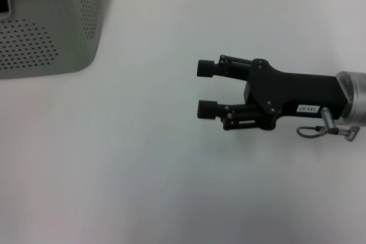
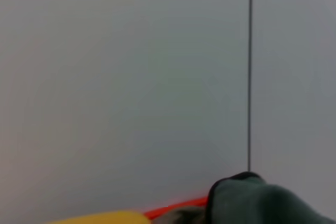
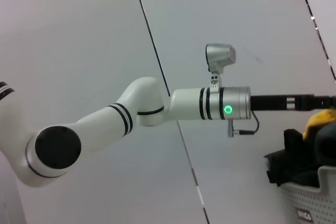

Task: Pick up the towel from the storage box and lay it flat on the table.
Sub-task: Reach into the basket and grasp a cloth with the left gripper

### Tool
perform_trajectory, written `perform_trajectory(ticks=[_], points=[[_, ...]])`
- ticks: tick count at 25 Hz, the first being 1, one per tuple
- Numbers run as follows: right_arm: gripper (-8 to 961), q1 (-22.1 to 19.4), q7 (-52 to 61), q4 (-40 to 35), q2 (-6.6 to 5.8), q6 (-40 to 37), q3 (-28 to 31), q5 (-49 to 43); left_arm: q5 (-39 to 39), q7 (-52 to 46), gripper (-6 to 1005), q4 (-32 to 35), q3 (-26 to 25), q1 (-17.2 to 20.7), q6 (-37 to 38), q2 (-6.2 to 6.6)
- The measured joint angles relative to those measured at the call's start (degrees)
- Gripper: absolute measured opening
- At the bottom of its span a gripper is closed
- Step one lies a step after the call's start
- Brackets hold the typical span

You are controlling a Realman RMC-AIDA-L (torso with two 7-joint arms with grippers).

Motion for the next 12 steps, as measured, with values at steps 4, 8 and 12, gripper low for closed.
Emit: perform_trajectory(ticks=[4, 8, 12], points=[[848, -0.10, -0.48, 0.11, 0.04, 0.14, 0.99, -0.12, 1.64, -0.11, 802, -0.58, -0.04, 0.04, -1.40, -0.34], [847, -0.13, -0.75, 0.06, 0.08, 0.88, 1.02, -0.09, 2.91, -0.12, 797, -2.61, -0.04, 0.06, -2.28, -0.34], [847, -0.20, -0.79, 0.02, 0.33, 1.41, 1.00, -0.16, 2.98, 0.19, 791, -5.06, 0.00, -0.09, -3.45, -0.42]])
